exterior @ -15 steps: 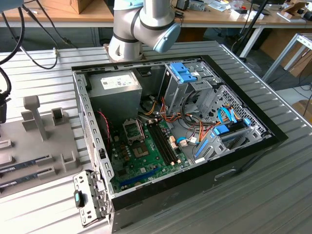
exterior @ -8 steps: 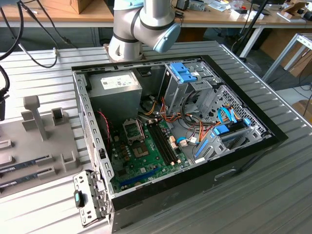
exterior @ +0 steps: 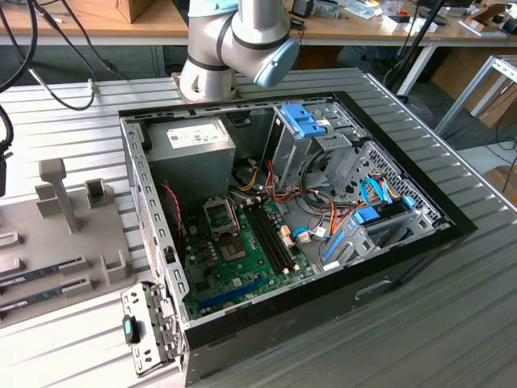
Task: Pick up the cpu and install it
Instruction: 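Pick up the cpu and move it towards the insertion slot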
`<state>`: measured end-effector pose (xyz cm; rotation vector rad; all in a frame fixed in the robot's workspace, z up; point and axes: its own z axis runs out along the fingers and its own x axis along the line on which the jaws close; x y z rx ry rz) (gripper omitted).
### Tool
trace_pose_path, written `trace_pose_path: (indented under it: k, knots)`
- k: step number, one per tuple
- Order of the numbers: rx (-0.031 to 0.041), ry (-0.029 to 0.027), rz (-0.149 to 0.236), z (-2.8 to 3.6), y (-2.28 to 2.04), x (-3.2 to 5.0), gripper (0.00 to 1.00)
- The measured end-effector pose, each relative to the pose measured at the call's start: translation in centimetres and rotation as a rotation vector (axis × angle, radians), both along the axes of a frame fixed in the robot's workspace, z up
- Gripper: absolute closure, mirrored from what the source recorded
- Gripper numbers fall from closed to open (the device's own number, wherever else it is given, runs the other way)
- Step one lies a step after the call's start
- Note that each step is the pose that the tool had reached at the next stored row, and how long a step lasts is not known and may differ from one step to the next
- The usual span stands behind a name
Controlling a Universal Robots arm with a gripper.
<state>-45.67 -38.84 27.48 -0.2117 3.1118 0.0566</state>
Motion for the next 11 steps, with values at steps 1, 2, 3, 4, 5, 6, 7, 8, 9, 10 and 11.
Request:
trace_pose_path:
  k: [1,2,3,4,5,6,7,8,9,10,11]
  knots:
    - [0.0000,0.0001,0.000,0.07,0.00,0.00,0.53]
    - [0.0001,0.0001,0.000,0.13,0.00,0.00,0.53]
    - [0.0003,0.0000,0.000,0.18,0.00,0.00,0.53]
    - [0.0004,0.0001,0.000,0.27,0.00,0.00,0.53]
    - [0.0005,0.0001,0.000,0.33,0.00,0.00,0.53]
    - [0.0007,0.0000,0.000,0.38,0.00,0.00,0.53]
    - [0.0008,0.0002,0.000,0.46,0.00,0.00,0.53]
    - [0.0009,0.0002,0.000,0.52,0.00,0.00,0.53]
    - [0.0009,0.0002,0.000,0.64,0.00,0.00,0.53]
    - [0.0010,0.0001,0.000,0.72,0.00,0.00,0.53]
    - [0.0011,0.0001,0.000,0.81,0.00,0.00,0.53]
